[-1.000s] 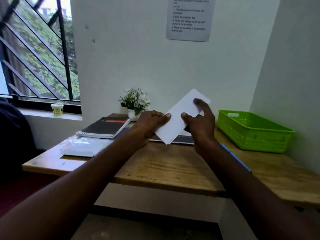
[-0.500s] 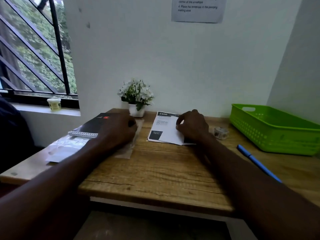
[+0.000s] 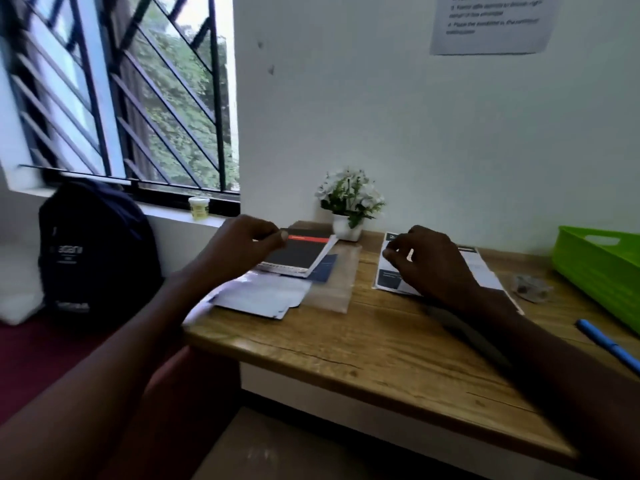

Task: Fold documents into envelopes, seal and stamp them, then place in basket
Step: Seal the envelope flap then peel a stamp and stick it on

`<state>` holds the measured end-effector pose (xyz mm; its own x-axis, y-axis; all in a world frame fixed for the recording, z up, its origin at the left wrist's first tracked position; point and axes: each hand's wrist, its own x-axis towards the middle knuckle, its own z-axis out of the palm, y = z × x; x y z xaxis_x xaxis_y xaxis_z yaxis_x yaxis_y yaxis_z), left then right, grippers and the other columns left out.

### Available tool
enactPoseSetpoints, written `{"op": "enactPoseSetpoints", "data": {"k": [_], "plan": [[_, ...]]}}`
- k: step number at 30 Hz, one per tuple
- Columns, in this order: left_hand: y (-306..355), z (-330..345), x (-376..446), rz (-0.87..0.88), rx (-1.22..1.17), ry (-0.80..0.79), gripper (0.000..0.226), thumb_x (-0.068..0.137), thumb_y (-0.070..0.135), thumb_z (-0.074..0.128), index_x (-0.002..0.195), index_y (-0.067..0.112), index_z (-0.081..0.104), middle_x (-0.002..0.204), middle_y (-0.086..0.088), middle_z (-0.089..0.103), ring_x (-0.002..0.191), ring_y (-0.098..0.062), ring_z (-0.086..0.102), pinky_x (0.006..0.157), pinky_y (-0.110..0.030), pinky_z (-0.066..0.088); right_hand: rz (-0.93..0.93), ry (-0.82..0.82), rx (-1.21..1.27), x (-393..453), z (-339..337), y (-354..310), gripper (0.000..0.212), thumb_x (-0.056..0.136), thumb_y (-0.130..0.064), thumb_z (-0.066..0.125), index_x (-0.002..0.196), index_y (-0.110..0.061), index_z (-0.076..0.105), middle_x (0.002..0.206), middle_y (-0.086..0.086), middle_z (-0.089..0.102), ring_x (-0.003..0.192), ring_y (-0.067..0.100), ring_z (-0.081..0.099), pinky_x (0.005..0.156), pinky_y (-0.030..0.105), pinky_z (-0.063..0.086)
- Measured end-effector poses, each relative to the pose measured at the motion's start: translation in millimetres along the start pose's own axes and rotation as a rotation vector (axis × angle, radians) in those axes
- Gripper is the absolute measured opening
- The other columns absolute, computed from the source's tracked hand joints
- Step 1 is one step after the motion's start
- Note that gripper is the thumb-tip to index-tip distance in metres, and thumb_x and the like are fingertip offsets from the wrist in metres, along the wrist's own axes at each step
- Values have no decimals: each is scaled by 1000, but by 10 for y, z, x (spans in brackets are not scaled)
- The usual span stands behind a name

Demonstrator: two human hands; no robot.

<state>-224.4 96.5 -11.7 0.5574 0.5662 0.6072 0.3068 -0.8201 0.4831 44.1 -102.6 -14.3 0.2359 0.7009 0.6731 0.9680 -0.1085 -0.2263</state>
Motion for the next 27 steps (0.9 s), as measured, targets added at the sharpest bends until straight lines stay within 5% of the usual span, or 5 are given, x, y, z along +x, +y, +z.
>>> {"op": "enactPoseSetpoints", "data": {"k": [5,11,15,21,27], "plan": [[-331,-90,-194,-100,-123,93,48,88,63,60,79,21,81,68,3,75,65,-13,70,69,-36,54,-213,-96,185,0,102,-537,10,92,-33,74,87,-26,79,78,-12,63,70,6,59,68,31,49],[-301,-43,-201,-9,-3,-6,43,98,50,59,71,19,72,60,-8,62,52,-6,45,53,-36,41,-328,-276,380,-57,268,-1242,15,91,-41,75,91,-28,82,80,-15,59,77,5,59,66,13,39],[-267,-90,-247,3,-1,7,44,99,48,55,72,19,73,60,-6,64,55,-15,53,58,-40,46,-299,-417,215,-114,537,-1570,42,77,-74,64,96,-38,76,106,-12,55,107,11,51,87,35,47],[-228,-135,-250,10,-60,55,53,101,43,58,51,24,58,44,5,47,46,-7,40,50,-34,35,-302,-342,366,-132,537,-1847,9,79,-33,84,81,-27,78,101,-9,59,102,15,56,89,42,51],[-193,-231,-300,-29,-211,277,58,103,48,54,58,16,74,56,2,71,58,-12,71,68,-36,57,-246,-208,439,-189,328,-1955,6,86,-19,74,80,-18,73,81,-7,73,82,8,68,80,42,56]]}}
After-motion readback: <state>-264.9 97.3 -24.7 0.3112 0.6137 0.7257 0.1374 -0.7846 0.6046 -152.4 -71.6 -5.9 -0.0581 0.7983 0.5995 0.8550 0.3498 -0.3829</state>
